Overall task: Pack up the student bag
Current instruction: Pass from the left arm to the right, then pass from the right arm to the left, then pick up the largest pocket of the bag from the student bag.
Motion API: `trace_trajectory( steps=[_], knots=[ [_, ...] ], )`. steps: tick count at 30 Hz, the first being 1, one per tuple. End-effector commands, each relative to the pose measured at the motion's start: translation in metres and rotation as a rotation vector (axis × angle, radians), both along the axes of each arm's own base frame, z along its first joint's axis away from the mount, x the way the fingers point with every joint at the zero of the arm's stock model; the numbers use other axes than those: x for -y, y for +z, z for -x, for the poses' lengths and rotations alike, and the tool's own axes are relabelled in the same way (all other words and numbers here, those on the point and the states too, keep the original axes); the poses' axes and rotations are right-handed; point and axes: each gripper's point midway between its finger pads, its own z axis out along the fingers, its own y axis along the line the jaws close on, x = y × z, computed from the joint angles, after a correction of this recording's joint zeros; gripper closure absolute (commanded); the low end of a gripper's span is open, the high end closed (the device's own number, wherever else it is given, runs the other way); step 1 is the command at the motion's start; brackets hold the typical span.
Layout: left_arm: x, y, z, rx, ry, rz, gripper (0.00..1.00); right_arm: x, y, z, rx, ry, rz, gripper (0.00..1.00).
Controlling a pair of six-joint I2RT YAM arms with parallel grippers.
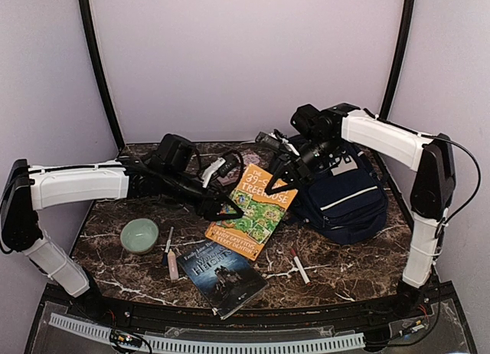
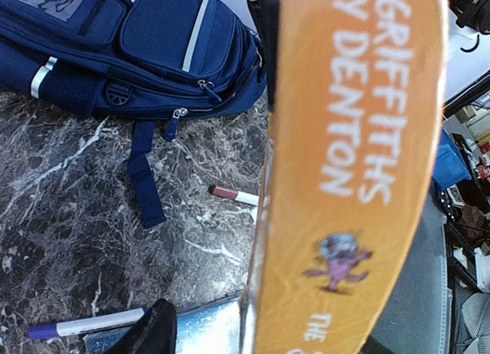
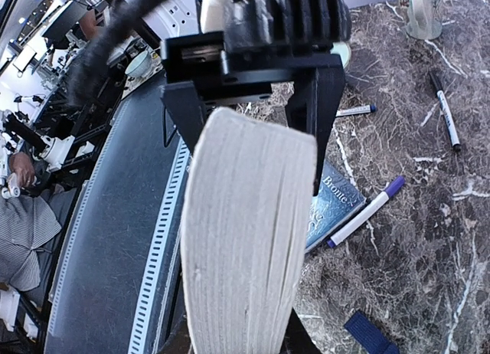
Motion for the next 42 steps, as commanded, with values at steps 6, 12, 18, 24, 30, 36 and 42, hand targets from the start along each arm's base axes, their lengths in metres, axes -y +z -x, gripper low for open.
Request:
trace_trajectory(
  steps=[6,12,18,24,30,36,42],
  knots=[
    [0.0,-0.009,0.027,-0.086,-0.069,0.118,0.49,0.004,0.044,-0.015,0.061,-0.039,-0.118,0.94],
    [0.004,-0.005,0.025,-0.092,-0.06,0.162,0.7,0.006,0.041,-0.026,0.059,-0.076,-0.106,0.93],
    [0.01,-0.002,0.019,-0.086,-0.055,0.179,0.85,0.012,0.035,-0.032,0.065,-0.127,-0.064,0.81],
    [0.009,0.01,0.016,-0.056,-0.035,0.217,0.92,0.068,0.026,-0.057,0.052,-0.285,0.002,0.44],
    [0.005,0.006,0.001,-0.026,0.063,0.191,1.0,0.163,-0.007,-0.07,0.109,-0.463,0.19,0.4],
    [0.01,0.004,-0.01,-0.032,0.093,0.177,1.0,0.248,-0.047,-0.068,0.233,-0.597,0.483,0.45],
    [0.014,0.007,-0.013,-0.032,0.087,0.185,1.0,0.302,-0.073,-0.063,0.413,-0.597,0.756,0.53]
  ],
)
